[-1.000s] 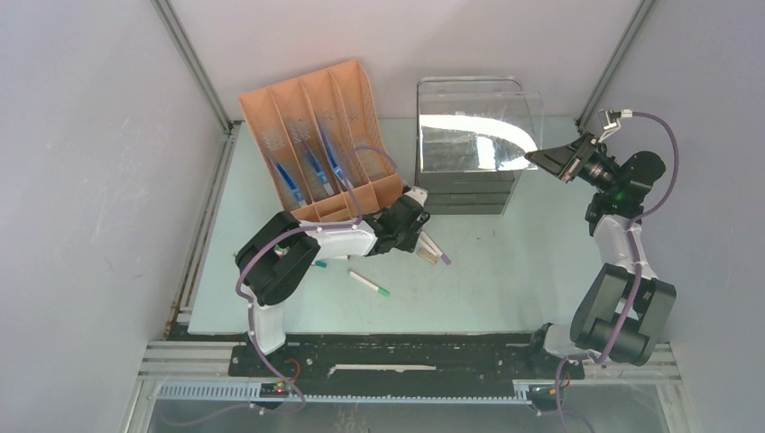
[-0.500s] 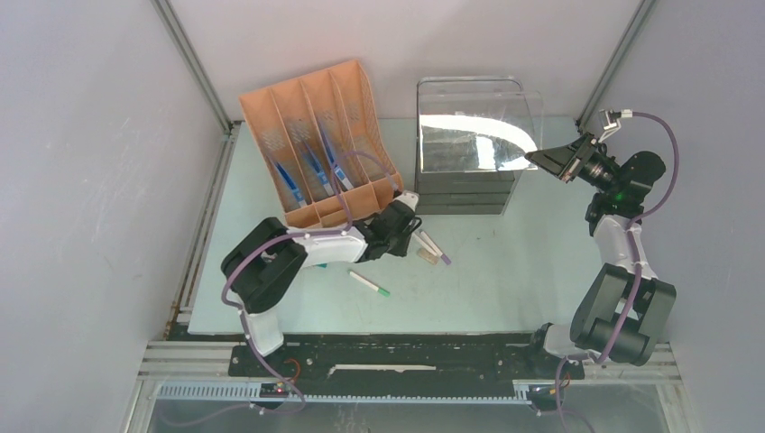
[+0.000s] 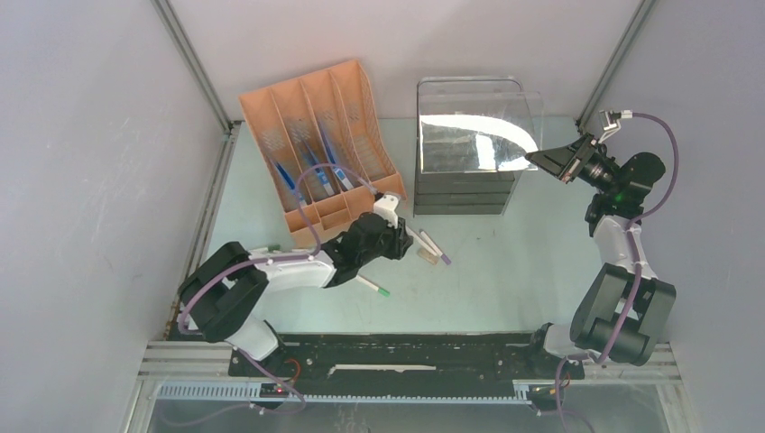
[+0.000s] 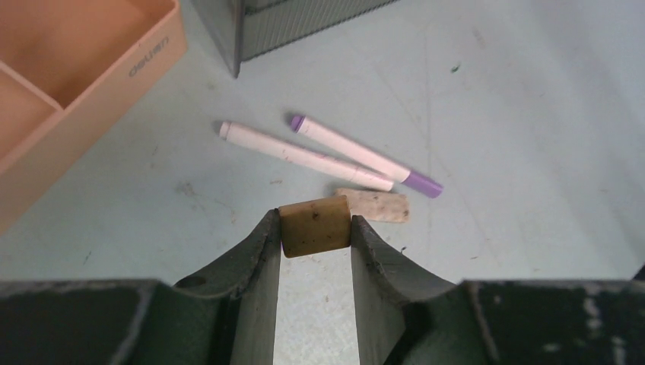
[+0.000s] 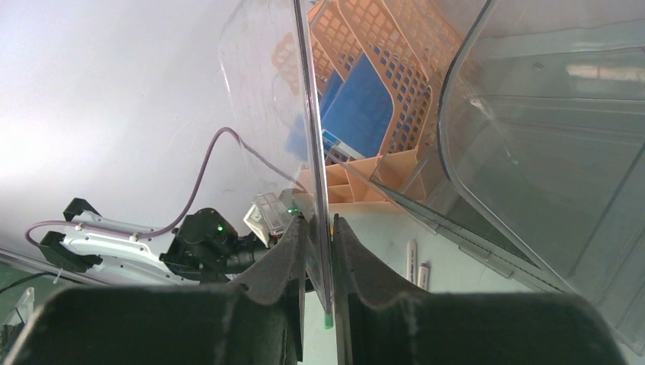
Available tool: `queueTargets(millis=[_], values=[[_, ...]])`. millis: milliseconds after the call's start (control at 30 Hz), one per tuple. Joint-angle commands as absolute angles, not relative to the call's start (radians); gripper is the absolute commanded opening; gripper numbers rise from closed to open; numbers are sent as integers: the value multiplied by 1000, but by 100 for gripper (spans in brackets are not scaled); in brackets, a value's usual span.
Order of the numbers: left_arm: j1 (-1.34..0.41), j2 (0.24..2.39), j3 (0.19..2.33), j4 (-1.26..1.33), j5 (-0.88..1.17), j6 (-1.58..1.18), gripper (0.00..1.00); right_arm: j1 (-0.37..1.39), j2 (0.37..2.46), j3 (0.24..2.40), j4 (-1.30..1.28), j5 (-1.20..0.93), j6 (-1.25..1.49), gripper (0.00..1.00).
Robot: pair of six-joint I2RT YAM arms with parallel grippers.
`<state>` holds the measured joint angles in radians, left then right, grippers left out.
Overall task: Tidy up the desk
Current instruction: Place the stationery in the drawer.
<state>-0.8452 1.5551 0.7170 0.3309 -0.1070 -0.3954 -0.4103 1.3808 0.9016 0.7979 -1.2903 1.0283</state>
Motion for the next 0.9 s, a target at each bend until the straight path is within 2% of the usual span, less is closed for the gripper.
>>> queueTargets(millis=[0, 233, 533, 733, 867], values=[[-853, 1482, 674, 593, -70, -407, 0, -410, 1375, 900, 826, -1267, 1035, 20], [-881, 1476, 663, 806, -54, -315, 0, -404, 1371, 900, 827, -1267, 1035, 20], [-911, 1640, 712, 1186, -133, -161, 0, -396, 1369, 900, 827, -1266, 1035, 20], [-958, 1791, 769, 1418, -341, -62, 0, -397, 1365, 900, 828, -1266, 1037, 20], [-998, 1874, 873, 1428, -524, 21, 0, -397, 1365, 900, 831, -1266, 1040, 20]])
